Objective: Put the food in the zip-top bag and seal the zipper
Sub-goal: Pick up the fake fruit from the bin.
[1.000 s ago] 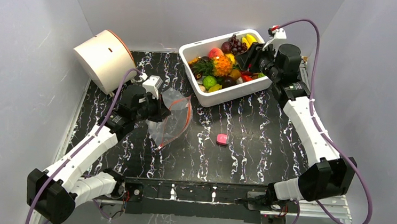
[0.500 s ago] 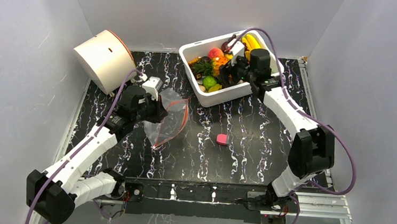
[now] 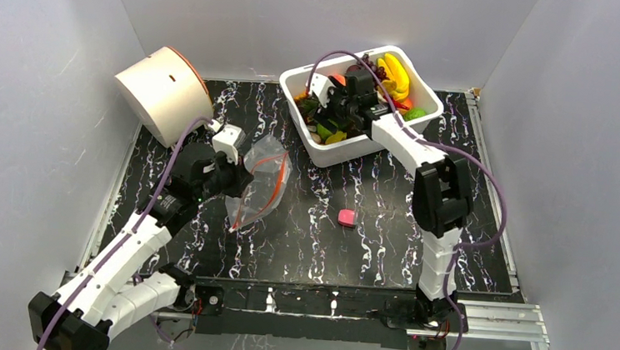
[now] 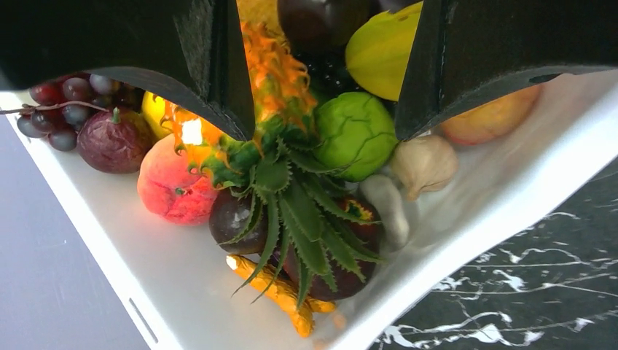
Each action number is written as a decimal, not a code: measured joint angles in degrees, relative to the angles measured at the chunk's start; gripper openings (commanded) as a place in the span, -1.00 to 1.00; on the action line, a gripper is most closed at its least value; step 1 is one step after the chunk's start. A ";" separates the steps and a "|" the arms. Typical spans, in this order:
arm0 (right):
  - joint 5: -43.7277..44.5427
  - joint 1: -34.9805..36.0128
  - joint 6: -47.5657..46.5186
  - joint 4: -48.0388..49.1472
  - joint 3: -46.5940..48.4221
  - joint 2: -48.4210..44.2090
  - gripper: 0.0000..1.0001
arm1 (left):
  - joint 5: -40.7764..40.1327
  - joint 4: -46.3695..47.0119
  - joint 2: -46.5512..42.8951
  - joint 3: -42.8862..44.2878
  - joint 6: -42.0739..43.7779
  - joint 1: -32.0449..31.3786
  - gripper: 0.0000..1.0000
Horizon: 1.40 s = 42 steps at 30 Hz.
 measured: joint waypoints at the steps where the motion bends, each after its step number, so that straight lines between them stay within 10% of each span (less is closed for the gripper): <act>1: 0.35 0.04 -0.63 -0.63 1.49 1.20 0.36 | 0.00 -0.02 -0.42 -0.42 0.20 0.00 -1.00; 13: 5.49 2.71 -8.26 -2.34 13.40 13.03 0.45 | 0.11 -0.13 -1.18 -1.31 1.36 0.00 -1.00; 20: 8.31 3.82 -10.78 0.85 13.29 14.86 -0.37 | 0.22 -0.13 -1.29 -1.31 1.46 0.00 -1.00; 42: 6.43 4.37 -2.91 16.68 -3.52 -1.11 -0.88 | 0.31 -0.20 1.22 -1.27 -1.49 0.00 -1.00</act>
